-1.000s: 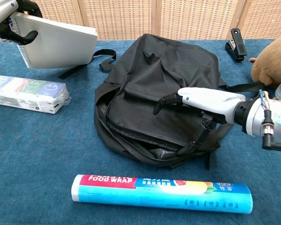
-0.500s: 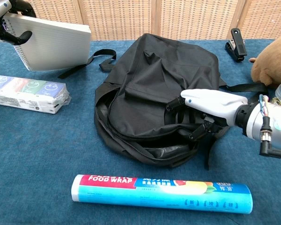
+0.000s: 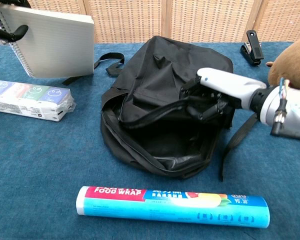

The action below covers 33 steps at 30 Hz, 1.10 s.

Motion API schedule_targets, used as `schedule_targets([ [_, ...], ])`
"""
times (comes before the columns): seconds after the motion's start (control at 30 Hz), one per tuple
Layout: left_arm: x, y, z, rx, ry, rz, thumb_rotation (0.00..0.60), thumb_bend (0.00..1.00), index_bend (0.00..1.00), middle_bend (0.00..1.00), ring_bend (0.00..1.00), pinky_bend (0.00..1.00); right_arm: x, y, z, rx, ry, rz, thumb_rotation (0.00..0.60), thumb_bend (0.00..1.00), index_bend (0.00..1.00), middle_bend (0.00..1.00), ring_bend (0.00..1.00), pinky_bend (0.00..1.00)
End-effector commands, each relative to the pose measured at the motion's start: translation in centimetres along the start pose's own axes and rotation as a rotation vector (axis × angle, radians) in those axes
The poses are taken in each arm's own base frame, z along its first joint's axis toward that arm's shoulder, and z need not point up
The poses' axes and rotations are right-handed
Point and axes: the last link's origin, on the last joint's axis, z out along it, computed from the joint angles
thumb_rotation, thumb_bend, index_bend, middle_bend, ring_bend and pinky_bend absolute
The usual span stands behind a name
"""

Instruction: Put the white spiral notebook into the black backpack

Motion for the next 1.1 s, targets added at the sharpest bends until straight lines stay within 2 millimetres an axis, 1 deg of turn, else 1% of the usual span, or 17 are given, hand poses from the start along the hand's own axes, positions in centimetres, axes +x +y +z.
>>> schedule_targets([
  [0.03, 0.7, 0.2, -0.5, -0.049, 0.076, -0.059, 0.6, 0.53, 0.74, 0.57, 0.55, 0.63, 1.6, 0.1, 0.2, -0.02, 0.026, 0.075, 0.6, 0.61, 0.6, 0.6, 0.51, 0.46],
  [0.27, 0.7, 0.8, -1.5, -0.136, 0.154, -0.161, 0.6, 0.54, 0.75, 0.58, 0.55, 0.63, 3.9, 0.3, 0.8, -0.064, 0.044, 0.191, 0.6, 0.61, 0.6, 0.61, 0.52, 0.46],
  [0.3, 0.8, 0.8, -1.7, -0.147, 0.172, -0.178, 0.6, 0.54, 0.75, 0.58, 0.55, 0.63, 4.4, 0.5, 0.9, -0.077, 0.051, 0.2, 0.6, 0.61, 0.6, 0.61, 0.52, 0.46],
  [0.43, 1.0, 0.9, -2.5, -0.172, 0.199, -0.227, 0.6, 0.54, 0.75, 0.58, 0.55, 0.63, 5.5, 1.4, 1.2, -0.111, 0.059, 0.196, 0.6, 0.61, 0.6, 0.61, 0.52, 0.46],
  [0.6, 1.6, 0.8, -3.2, -0.187, 0.229, -0.322, 0.6, 0.54, 0.76, 0.59, 0.55, 0.63, 6.3, 2.6, 1.8, -0.151, 0.075, 0.208, 0.6, 0.61, 0.61, 0.61, 0.52, 0.46],
  [0.73, 2.1, 1.0, -3.6, -0.198, 0.255, -0.38, 0.6, 0.54, 0.76, 0.59, 0.55, 0.63, 7.0, 3.1, 2.0, -0.169, 0.083, 0.214, 0.6, 0.61, 0.61, 0.61, 0.52, 0.46],
  [0.97, 2.9, 2.5, -4.1, -0.25, 0.31, -0.512, 0.6, 0.54, 0.76, 0.59, 0.56, 0.63, 8.0, 3.5, 2.3, -0.205, 0.068, 0.27, 0.6, 0.61, 0.61, 0.61, 0.52, 0.46],
  [1.1, 3.1, 3.4, -4.2, -0.274, 0.329, -0.545, 0.6, 0.54, 0.76, 0.6, 0.56, 0.64, 8.4, 3.6, 2.3, -0.219, 0.067, 0.294, 0.6, 0.61, 0.61, 0.61, 0.52, 0.46],
])
